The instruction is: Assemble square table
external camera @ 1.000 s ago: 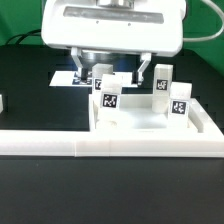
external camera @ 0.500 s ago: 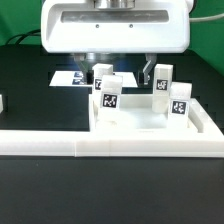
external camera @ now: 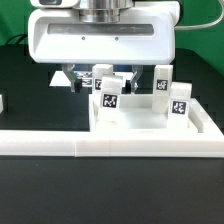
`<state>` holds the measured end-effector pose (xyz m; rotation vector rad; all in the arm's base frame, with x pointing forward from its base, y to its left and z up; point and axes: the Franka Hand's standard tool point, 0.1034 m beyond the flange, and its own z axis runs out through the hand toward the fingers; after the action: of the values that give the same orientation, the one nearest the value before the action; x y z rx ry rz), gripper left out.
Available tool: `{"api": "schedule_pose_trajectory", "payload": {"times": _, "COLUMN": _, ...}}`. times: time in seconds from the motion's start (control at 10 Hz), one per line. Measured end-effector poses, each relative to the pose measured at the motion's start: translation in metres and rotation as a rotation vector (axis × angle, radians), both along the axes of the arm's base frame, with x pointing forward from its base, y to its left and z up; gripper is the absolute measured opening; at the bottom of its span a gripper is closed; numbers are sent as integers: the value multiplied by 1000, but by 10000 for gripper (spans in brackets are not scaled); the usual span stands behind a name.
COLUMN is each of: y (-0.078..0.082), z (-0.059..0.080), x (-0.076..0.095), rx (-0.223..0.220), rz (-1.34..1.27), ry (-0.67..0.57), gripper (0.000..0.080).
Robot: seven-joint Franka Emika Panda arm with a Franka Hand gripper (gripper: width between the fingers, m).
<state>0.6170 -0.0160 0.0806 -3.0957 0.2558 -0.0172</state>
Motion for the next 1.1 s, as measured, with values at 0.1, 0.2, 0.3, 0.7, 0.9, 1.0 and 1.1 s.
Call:
{"api": "schedule_pose_trajectory", "payload": {"times": 0.1, "y": 0, "z": 0, "x": 0, "rx": 0, "rz": -27, "ry": 1, "gripper": 649}}
{"api": "schedule_pose_trajectory", "payload": {"times": 0.2, "y": 0, "z": 0, "x": 0, "rx": 0, "rz": -27, "ry": 1, "gripper": 515}}
{"api": "schedule_pose_trajectory", "payload": {"times": 0.3, "y": 0, "z": 0, "x": 0, "rx": 3, "rz": -93, "ry": 3, "gripper": 378}}
{"api": "schedule_pose_trajectory", "payload": {"times": 0.7, "y": 1, "z": 0, "x": 0, "rx": 8, "rz": -390, "ry": 14, "gripper": 290}}
{"api": "schedule_pose_trajectory", "payload": {"times": 0.9, "y": 2, "z": -2, "x": 1, "rx": 10, "rz": -531, "ry": 19, "gripper": 290}}
{"api": "schedule_pose_trajectory", "payload": {"times": 1.0, "y": 5, "z": -3, "x": 7, "rx": 9, "rz": -645, "ry": 18, "gripper": 290}}
{"api": "schedule_pose_trajectory", "payload": {"times": 1.1, "y": 5, "z": -3, "x": 9, "rx": 8, "rz": -784, "ry": 39, "gripper": 290}}
